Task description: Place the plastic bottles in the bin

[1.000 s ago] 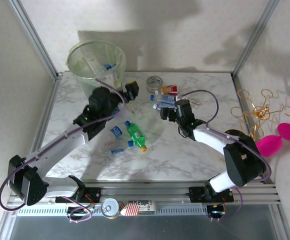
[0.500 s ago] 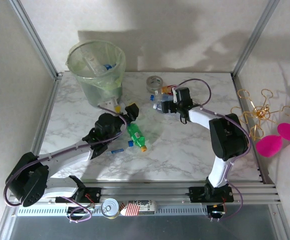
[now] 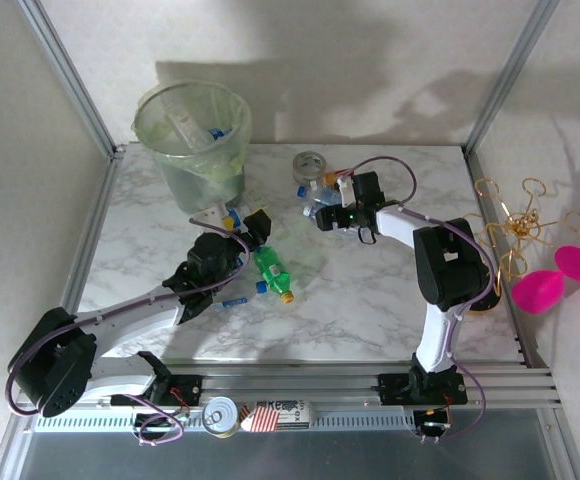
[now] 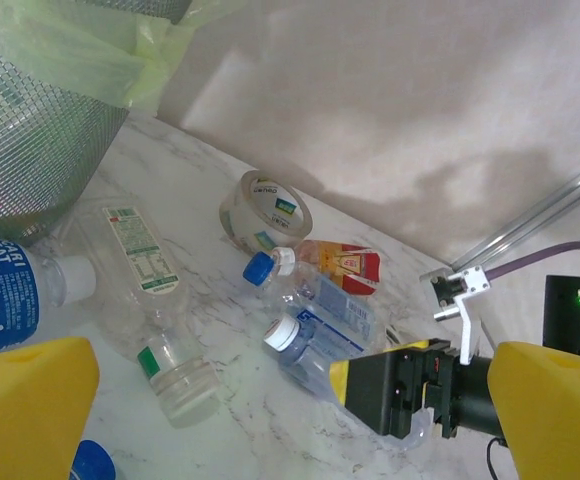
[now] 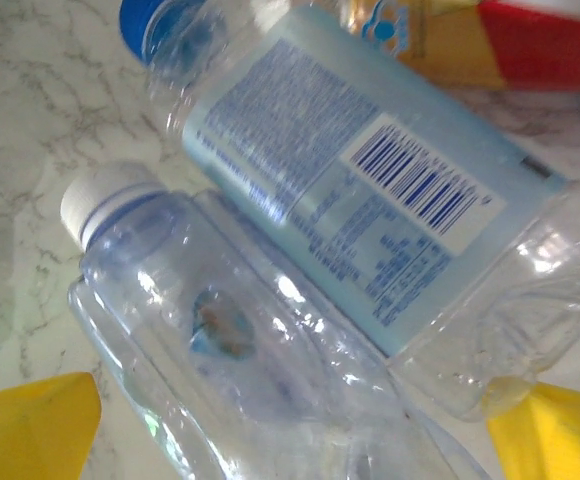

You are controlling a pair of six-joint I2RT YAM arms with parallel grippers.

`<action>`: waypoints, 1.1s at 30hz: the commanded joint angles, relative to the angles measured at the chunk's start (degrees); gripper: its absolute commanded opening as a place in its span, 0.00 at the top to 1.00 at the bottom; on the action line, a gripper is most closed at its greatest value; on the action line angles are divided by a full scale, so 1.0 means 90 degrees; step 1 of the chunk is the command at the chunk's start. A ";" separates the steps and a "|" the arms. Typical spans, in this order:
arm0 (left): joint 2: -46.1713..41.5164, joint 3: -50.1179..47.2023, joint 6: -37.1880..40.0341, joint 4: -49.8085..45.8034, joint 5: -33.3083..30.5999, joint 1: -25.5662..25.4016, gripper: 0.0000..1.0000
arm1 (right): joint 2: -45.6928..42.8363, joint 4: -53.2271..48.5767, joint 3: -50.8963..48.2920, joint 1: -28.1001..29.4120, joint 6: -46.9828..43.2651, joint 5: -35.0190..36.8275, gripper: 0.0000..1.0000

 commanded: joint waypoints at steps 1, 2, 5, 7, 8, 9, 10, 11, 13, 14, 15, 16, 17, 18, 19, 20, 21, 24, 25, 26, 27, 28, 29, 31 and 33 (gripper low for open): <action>-0.0095 -0.0083 -0.0042 0.0273 -0.0142 -0.0004 0.00 | -0.0221 -0.0187 -0.0294 0.0020 0.0152 -0.0487 0.01; -0.0094 -0.0094 -0.0063 0.0278 -0.0142 -0.0004 0.00 | -0.0280 -0.0173 -0.0358 0.0027 0.0188 -0.0538 0.01; -0.0094 -0.0125 -0.0104 0.0291 -0.0172 -0.0004 0.00 | -0.0465 -0.0078 -0.0631 0.0073 0.0341 -0.0612 0.01; -0.0084 -0.0124 -0.0124 0.0289 -0.0180 -0.0004 0.00 | -0.0588 -0.0004 -0.0839 0.0127 0.0421 -0.0585 0.01; -0.0084 -0.0125 -0.0124 0.0288 -0.0181 -0.0004 0.00 | -0.0634 0.0031 -0.0924 0.0154 0.0460 -0.0574 0.01; -0.0075 -0.0123 -0.0124 0.0288 -0.0193 -0.0004 0.01 | -0.0679 0.0078 -0.1014 0.0183 0.0491 -0.0570 0.01; -0.0074 -0.0117 -0.0144 0.0288 -0.0196 -0.0004 0.01 | -0.0723 0.0119 -0.1107 0.0222 0.0521 -0.0548 0.01; -0.0070 -0.0124 -0.0162 0.0288 -0.0198 -0.0004 0.00 | -0.0763 0.0152 -0.1156 0.0262 0.0541 -0.0508 0.01; -0.0037 -0.0107 -0.0226 0.0264 -0.0215 -0.0004 0.00 | -0.0798 0.0194 -0.1249 0.0344 0.0538 -0.0364 0.03; -0.0028 -0.0099 -0.0248 0.0246 -0.0222 -0.0004 0.00 | -0.0785 0.0204 -0.1264 0.0381 0.0529 -0.0292 0.04; -0.0020 -0.0097 -0.0277 0.0225 -0.0231 0.0001 0.00 | -0.0767 0.0194 -0.1265 0.0412 0.0508 -0.0213 0.05; -0.0016 -0.0091 -0.0308 0.0227 -0.0220 -0.0004 0.01 | -0.0746 0.0176 -0.1258 0.0447 0.0480 -0.0149 0.07; -0.0024 -0.0098 -0.0319 0.0220 -0.0211 -0.0004 0.00 | -0.0710 0.0148 -0.1233 0.0479 0.0456 -0.0104 0.09; -0.0023 -0.0101 -0.0336 0.0220 -0.0201 -0.0004 0.00 | -0.0669 0.0122 -0.1210 0.0519 0.0426 -0.0080 0.11; -0.0033 -0.0101 -0.0348 0.0220 -0.0192 -0.0004 0.00 | -0.0632 0.0102 -0.1188 0.0546 0.0415 -0.0065 0.12; -0.0043 -0.0115 -0.0367 0.0220 -0.0192 -0.0004 0.00 | -0.0583 0.0073 -0.1152 0.0581 0.0395 -0.0017 0.14; -0.0059 -0.0122 -0.0377 0.0215 -0.0199 -0.0004 0.00 | -0.0532 0.0040 -0.1128 0.0619 0.0371 0.0035 0.16; -0.0118 -0.0160 -0.0434 0.0201 -0.0258 -0.0004 0.00 | -0.0417 -0.0025 -0.1057 0.0728 0.0322 0.0096 0.21; -0.0138 -0.0164 -0.0458 0.0192 -0.0293 -0.0004 0.00 | -0.0385 -0.0030 -0.1045 0.0747 0.0312 0.0116 0.23; -0.0151 -0.0165 -0.0475 0.0156 -0.0335 -0.0004 0.00 | -0.0364 -0.0030 -0.1035 0.0776 0.0302 0.0144 0.25; -0.0162 -0.0161 -0.0490 0.0136 -0.0366 0.0001 0.01 | -0.0358 -0.0022 -0.1042 0.0801 0.0293 0.0170 0.28; -0.0172 -0.0159 -0.0509 0.0097 -0.0385 0.0003 0.00 | -0.0373 -0.0012 -0.1052 0.0815 0.0292 0.0182 0.30; -0.0183 -0.0153 -0.0541 0.0066 -0.0398 0.0004 0.00 | -0.0399 0.0016 -0.1069 0.0829 0.0292 0.0173 0.33; -0.0182 -0.0139 -0.0606 0.0035 -0.0391 0.0006 0.00 | -0.0473 0.0080 -0.1111 0.0854 0.0283 0.0156 0.40; -0.0177 -0.0131 -0.0677 0.0015 -0.0357 0.0006 0.00 | -0.0594 0.0175 -0.1171 0.0888 0.0263 0.0153 0.45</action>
